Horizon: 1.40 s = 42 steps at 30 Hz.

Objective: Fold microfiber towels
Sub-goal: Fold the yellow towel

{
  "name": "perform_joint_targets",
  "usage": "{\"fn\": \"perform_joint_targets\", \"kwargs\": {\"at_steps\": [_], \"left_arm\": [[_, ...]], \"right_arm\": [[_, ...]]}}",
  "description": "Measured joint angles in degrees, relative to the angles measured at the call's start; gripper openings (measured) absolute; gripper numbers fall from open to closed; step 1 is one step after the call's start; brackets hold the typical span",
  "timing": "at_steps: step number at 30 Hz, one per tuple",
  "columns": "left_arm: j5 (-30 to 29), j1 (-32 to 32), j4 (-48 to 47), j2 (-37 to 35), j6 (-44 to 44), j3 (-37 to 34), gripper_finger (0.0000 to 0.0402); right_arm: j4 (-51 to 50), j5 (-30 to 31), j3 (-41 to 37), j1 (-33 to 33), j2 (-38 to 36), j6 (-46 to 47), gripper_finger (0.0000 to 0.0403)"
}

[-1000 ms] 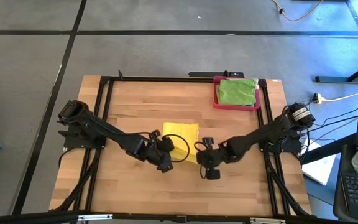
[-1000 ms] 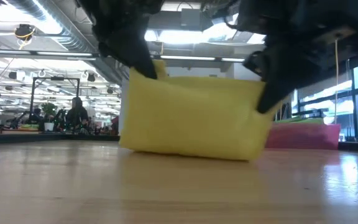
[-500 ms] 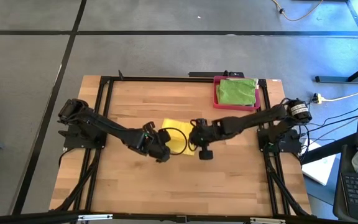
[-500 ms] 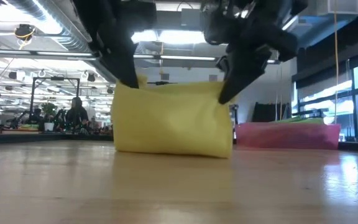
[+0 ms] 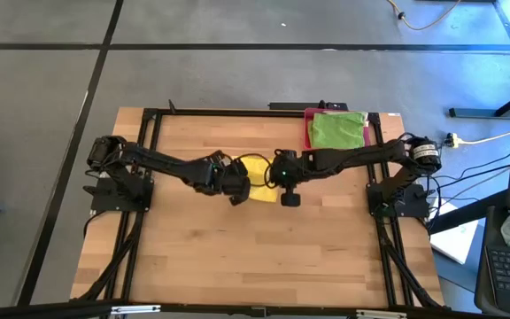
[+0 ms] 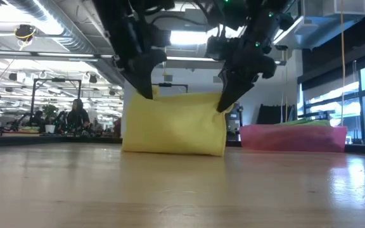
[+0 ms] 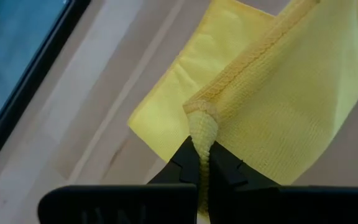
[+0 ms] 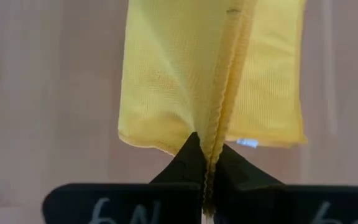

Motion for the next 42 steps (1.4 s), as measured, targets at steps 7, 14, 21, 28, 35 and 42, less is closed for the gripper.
{"fn": "perform_joint_targets", "kwargs": {"at_steps": [7,14,21,28,35,42], "left_arm": [[2.39,2.88,2.01,0.0,5.27,0.0,0.0],[4.1,5.04,1.64,-2.6,7.42,-0.02,0.0],[2.93,5.81,1.07,-10.78,10.33,-0.09,0.0],[-1.84,7.15,1.18,-18.62,16.39,-0.09,0.0],[-6.92,10.85,5.07,-25.86,22.71,-0.02,0.0],[-4.13,9.81,8.51,-31.36,19.32,0.09,0.0]], "right_arm": [[-2.03,5.5,0.0,-1.17,0.0,-0.12,0.0007],[-5.09,8.25,2.98,-1.17,0.0,-2.85,0.0005],[-11.99,11.38,15.12,-1.51,0.0,-7.24,0.0004],[-16.21,15.48,25.22,-3.63,-0.11,-10.79,0.0007],[-16.09,21.66,33.1,-6.8,-0.11,-16.41,0.0006],[-22.11,18.71,42.0,-6.53,-0.11,-12.71,0.0005]]}}
